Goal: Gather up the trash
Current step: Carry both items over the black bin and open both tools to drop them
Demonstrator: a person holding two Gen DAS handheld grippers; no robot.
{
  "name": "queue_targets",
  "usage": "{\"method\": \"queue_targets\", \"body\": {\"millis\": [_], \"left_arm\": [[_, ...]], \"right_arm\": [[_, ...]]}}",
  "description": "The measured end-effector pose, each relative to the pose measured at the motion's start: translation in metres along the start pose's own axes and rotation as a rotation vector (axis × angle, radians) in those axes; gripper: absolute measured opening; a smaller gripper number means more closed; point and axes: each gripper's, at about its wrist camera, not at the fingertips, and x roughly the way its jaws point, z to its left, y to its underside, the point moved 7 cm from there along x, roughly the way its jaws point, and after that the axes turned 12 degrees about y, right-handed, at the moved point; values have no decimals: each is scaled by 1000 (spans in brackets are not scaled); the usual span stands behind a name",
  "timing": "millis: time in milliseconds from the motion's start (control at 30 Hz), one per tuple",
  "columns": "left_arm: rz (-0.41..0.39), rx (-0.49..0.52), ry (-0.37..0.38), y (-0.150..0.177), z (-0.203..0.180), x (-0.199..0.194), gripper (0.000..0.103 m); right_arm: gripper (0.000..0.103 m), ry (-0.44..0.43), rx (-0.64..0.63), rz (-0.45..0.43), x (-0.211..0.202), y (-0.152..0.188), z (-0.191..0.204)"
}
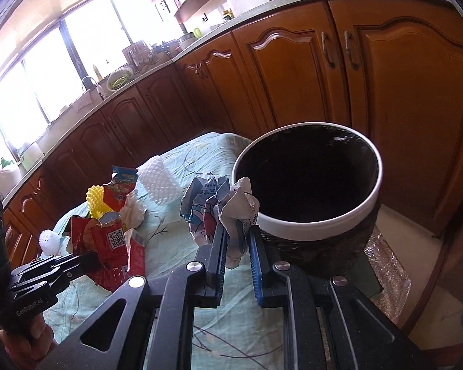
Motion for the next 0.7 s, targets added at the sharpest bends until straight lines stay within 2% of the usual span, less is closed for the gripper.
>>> {"method": "queue_targets", "body": {"millis": [467,700], "left_arm": [[64,114,58,-60,-52,74,11],[143,132,67,-82,-60,129,11]], "right_arm": [[14,112,52,-13,20,-39,-65],[15,147,41,12,42,-59,-82]]}}
